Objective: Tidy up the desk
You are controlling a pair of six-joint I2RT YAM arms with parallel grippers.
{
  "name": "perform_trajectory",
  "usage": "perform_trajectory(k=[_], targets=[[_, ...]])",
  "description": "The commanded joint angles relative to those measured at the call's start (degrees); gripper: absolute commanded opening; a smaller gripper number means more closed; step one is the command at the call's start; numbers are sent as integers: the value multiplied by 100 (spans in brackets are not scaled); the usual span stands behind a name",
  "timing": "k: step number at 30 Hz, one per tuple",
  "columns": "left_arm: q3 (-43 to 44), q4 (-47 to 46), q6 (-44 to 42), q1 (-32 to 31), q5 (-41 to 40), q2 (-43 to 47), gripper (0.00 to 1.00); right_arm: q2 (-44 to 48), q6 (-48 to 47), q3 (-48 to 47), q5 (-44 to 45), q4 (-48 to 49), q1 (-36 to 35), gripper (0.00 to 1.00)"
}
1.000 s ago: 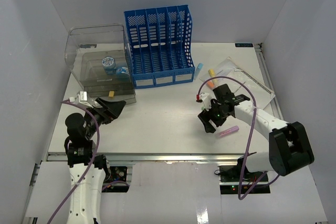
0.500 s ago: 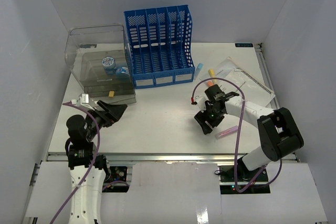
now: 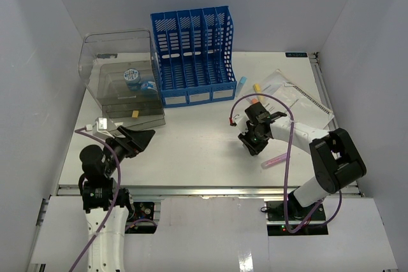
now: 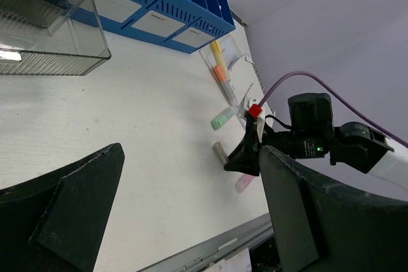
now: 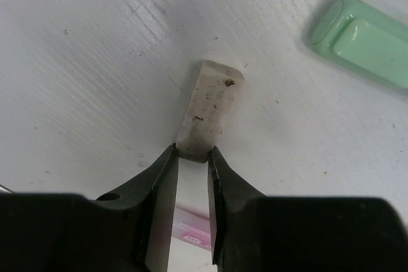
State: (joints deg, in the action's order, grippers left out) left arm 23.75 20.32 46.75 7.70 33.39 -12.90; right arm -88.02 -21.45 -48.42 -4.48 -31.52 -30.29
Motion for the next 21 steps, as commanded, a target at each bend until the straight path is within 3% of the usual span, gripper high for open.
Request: perform_trajectory(k=[1, 16, 21], targets=[[83, 150, 78, 12, 109, 130, 98, 257, -531, 76, -306, 496, -31, 12], [238, 505, 1, 12, 89, 167, 98, 477, -586, -458, -811, 618, -45, 11], [336, 690, -17, 12, -48, 161, 98, 402, -855, -1408, -1145, 348, -341, 10]])
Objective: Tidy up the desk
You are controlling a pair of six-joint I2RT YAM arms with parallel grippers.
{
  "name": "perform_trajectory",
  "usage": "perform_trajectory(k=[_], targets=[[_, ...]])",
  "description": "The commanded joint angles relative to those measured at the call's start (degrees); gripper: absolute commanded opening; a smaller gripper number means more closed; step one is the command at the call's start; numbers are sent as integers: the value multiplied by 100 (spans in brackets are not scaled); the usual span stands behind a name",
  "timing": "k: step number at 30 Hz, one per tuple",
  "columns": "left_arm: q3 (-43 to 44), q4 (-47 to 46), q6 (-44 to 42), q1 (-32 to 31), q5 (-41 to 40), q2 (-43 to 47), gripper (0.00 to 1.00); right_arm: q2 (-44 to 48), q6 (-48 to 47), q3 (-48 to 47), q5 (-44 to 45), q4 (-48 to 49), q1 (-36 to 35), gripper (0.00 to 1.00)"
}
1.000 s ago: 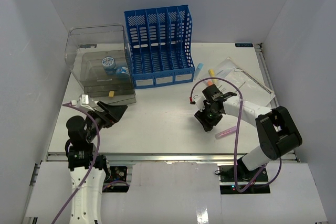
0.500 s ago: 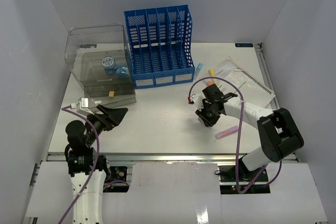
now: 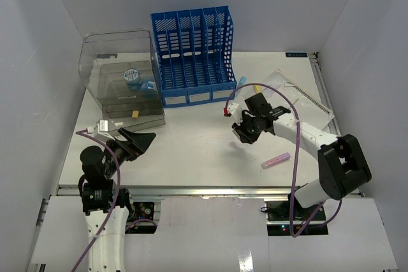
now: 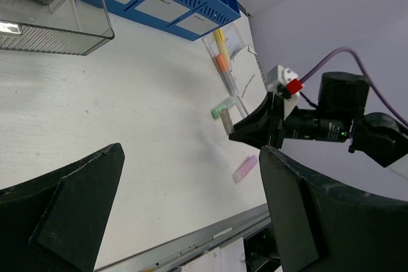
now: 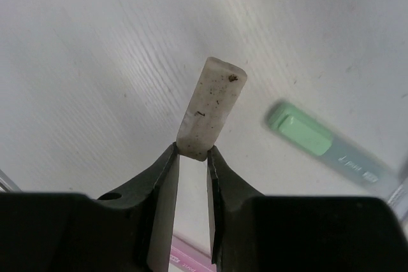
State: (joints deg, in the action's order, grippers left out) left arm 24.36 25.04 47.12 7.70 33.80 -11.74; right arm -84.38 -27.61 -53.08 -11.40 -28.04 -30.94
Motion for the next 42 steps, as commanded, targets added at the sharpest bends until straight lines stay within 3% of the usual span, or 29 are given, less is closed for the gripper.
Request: perform_trajectory(k=[1, 11, 21, 27, 31, 34, 38, 42], targets=[[314, 282, -53, 12, -154, 41, 98, -19, -326, -1115, -465, -69, -398, 10], [1187, 1858, -115, 12, -1928, -151, 98, -1979, -1581, -4728, 188, -768, -2184, 10], [985, 2154, 321, 12, -2167, 199, 98, -4171, -2210, -7520, 1656, 177, -3183, 10], [774, 2180, 385, 12, -2123, 314, 98, -4594, -2604, -7056, 2355, 1581, -3290, 12], [649, 2145, 456, 12, -2061, 418, 98, -4939, -2644, -7119, 2651, 1759, -3279, 17], [616, 2138, 483, 12, -2002, 453, 98, -4950, -2577, -7029, 2595, 1713, -3289, 32], [614, 2145, 491, 12, -1932, 479, 98, -4830, -2363, -6962, 2565, 1438, -3296, 73], [514, 2126, 545, 12, -1729, 497, 98, -4478, -2068, -6960, 2323, 774, -3297, 82]])
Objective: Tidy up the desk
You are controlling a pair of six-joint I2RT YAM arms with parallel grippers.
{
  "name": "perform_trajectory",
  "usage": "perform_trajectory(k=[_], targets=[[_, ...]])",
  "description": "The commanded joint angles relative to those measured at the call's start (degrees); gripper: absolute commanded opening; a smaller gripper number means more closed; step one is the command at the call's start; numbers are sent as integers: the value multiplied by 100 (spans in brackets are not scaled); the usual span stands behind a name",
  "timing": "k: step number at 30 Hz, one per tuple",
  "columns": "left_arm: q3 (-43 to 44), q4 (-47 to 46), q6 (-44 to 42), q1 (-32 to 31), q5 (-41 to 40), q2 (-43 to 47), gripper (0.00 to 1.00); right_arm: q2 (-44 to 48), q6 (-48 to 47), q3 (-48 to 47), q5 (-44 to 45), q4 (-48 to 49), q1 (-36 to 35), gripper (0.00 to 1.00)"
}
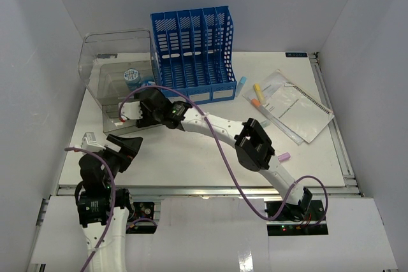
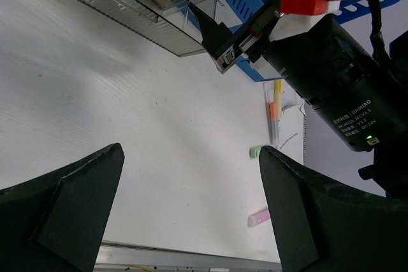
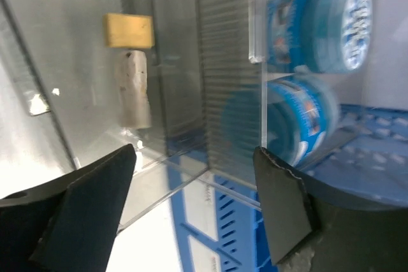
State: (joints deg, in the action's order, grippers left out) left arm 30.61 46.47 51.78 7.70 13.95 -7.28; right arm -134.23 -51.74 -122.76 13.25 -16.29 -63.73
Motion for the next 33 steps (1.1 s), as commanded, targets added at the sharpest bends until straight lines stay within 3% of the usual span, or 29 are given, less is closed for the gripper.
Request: perform_trajectory(k=[1, 5, 11, 17, 20, 25, 30, 33], targets=[[-146, -28, 84, 12, 313, 51, 98, 684, 391, 94, -252, -550, -23, 82], [-262, -134, 61, 12, 539, -10, 98, 1564, 529, 607, -751, -1287, -26, 85], [-606, -579, 57, 12, 991, -201, 98, 3822, -250, 2958, -1615, -2476, 377, 97], [-914, -1152, 145, 20, 1065, -549, 96, 5348, -155, 4611, -3791, -3455, 2625, 100], [-1017, -1365, 373, 21, 823, -968, 84, 6245, 178, 5646, -4694, -3091, 3206, 94], [-1115, -1755, 871, 24, 504, -1680, 59, 7264, 1393, 7297, -5175, -1303, 3323, 92], [-1033, -2453, 1086, 21, -338, -2797, 48, 7425, 1696, 7665, -5678, -930, 4404, 88], [-959, -2889, 1176, 23, -600, -3446, 40, 7542, 1941, 8142, -6076, -460, 4671, 86]])
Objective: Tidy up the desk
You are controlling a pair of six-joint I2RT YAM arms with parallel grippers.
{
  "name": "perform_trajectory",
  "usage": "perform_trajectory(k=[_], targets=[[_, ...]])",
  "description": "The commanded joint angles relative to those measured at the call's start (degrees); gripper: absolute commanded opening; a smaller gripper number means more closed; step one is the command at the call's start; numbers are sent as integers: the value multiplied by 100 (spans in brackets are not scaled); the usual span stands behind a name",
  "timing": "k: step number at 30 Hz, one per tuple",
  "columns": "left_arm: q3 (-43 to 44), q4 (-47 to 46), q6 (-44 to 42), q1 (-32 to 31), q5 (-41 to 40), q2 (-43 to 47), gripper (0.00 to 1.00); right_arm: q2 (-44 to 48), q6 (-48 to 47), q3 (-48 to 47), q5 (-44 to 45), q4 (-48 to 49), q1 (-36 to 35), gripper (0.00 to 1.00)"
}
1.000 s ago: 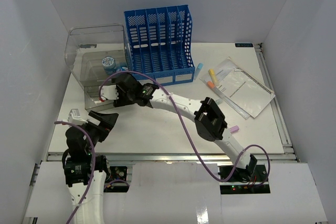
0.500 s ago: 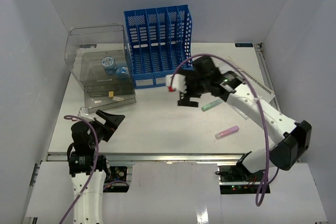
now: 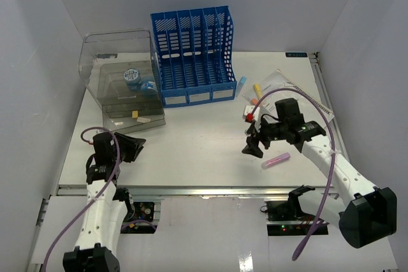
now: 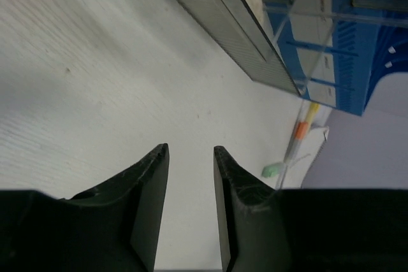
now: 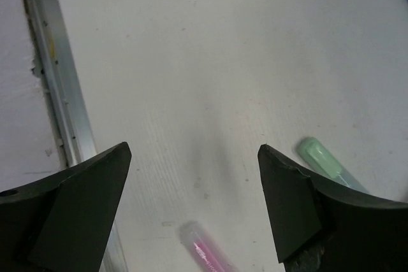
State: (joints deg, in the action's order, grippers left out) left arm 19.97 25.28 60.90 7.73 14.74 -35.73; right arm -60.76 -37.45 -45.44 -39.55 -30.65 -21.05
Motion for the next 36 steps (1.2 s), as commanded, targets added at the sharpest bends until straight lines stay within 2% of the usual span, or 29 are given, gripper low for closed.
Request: perform_trajectory(k=[1, 3, 10, 13, 16, 23, 28, 36], targets=[[159, -902, 266, 29, -702, -811, 37, 257, 521, 493, -853, 1050, 459, 86], [324, -1168, 265, 28, -741, -1279, 33, 357, 528, 501, -735, 1044, 571, 86], [1038, -1950, 120, 37, -1099, -2675, 34, 784, 520, 580, -817, 1078, 690, 88], [1415, -2012, 27, 73, -1161, -3089, 39, 776, 538, 577, -807, 1060, 690, 88], [1727, -2050, -49, 100, -1184, -3610, 49, 793, 546, 554, -780, 1050, 690, 88], [2188, -2335, -17, 181, -1114, -4268, 62, 854, 519, 571, -667, 1061, 690, 88], [2388, -2724, 18, 203, -723, -4746, 64, 786, 502, 571, -573, 1079, 690, 88], [2264, -3205, -66, 364, -204, -4821, 70, 706, 434, 612, -399, 1079, 711, 89]])
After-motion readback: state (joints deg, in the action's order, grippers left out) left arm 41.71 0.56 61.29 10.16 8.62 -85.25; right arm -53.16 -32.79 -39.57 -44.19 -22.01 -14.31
